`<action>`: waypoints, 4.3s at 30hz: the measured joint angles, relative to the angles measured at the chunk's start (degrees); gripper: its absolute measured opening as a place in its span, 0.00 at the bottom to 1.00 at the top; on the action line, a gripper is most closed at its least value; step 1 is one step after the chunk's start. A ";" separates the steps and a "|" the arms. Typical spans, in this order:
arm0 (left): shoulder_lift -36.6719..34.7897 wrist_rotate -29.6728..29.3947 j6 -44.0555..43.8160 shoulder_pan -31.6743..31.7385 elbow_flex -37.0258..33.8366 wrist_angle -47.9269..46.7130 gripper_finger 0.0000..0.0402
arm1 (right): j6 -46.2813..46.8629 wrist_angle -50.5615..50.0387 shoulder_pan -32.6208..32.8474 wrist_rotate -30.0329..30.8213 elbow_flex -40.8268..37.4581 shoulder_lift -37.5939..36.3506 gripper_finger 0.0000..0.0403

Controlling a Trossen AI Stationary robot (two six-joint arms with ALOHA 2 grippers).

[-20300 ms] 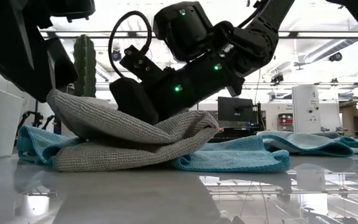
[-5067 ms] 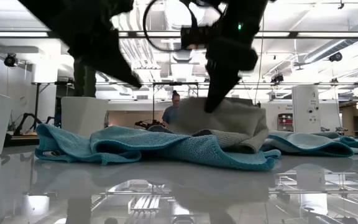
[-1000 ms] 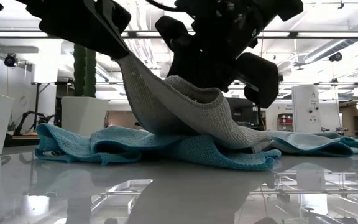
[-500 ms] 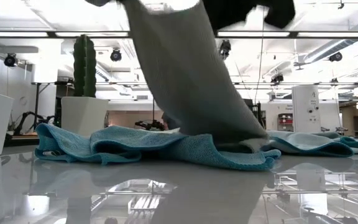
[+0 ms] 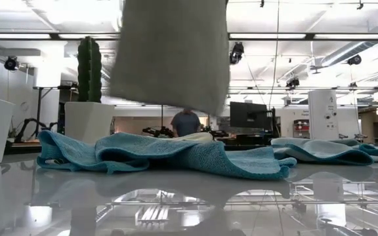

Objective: Fold microfiber towels
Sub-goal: Fold the gray microfiber towel

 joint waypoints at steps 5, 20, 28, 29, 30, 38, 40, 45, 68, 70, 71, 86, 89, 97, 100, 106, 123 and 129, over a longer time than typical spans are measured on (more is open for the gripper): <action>-4.37 -0.42 2.03 4.10 0.04 0.36 0.00 | 0.10 -2.96 -5.36 0.07 3.29 0.00 0.02; -9.66 -1.98 -3.89 14.56 -1.50 -11.74 0.00 | 2.52 -6.95 -18.61 -1.68 -0.46 -0.79 0.02; -5.12 1.36 -16.97 10.84 -5.79 -16.94 0.00 | 11.92 -7.60 -13.34 -21.88 -9.95 -1.96 0.02; -4.25 2.85 -18.46 9.88 -6.39 -16.92 0.00 | 13.31 -7.39 -12.09 -23.18 -11.65 -1.99 0.02; -3.29 4.44 -19.88 8.86 -6.94 -16.79 0.00 | 14.70 -7.04 -10.61 -24.07 -13.37 -2.01 0.02; 4.90 16.65 -26.87 -2.90 -7.88 -17.81 0.00 | 26.15 3.14 2.59 -29.50 -27.43 -1.97 0.02; 7.23 18.99 -28.40 -6.27 -7.87 -17.37 0.00 | 28.81 8.37 5.88 -32.48 -30.43 -1.97 0.02; 14.16 21.32 -33.75 -12.92 -7.72 -12.30 0.00 | 34.38 21.99 12.66 -36.90 -36.42 -1.96 0.02; 23.51 12.67 -34.40 -8.56 -6.38 -15.93 0.00 | 38.52 35.78 6.76 -38.28 -50.06 -1.88 0.02; 23.18 11.73 -33.32 -6.32 -6.56 -17.70 0.00 | 38.04 33.40 4.77 -36.20 -50.07 -1.88 0.02; 23.13 11.06 -32.68 -5.22 -6.79 -18.29 0.00 | 37.80 32.19 3.82 -34.96 -50.10 -1.88 0.02; 23.60 9.66 -29.43 8.73 -11.72 -19.75 0.00 | 37.63 25.43 -6.35 -27.05 -49.70 -1.88 0.02; 23.62 8.45 -29.38 9.69 -12.00 -19.76 0.00 | 37.63 25.43 -7.07 -27.01 -49.70 -1.88 0.02; 23.62 6.86 -26.26 11.07 -12.00 -17.55 0.00 | 37.61 25.45 -8.54 -26.91 -49.70 -1.88 0.02; 23.62 6.84 -26.20 11.42 -12.00 -16.96 0.00 | 37.37 25.43 -8.64 -25.72 -49.70 -1.88 0.02; 23.62 6.71 -26.26 11.53 -12.02 -16.73 0.00 | 36.73 25.44 -8.64 -25.55 -49.70 -1.88 0.02; 23.62 3.50 -26.70 11.53 -12.03 -16.14 0.26 | 37.66 25.42 -8.64 -25.50 -49.12 -1.88 0.31; 23.62 8.47 -26.74 10.00 -11.07 -13.73 0.28 | 37.65 23.95 -7.60 -25.66 -48.26 -2.16 0.39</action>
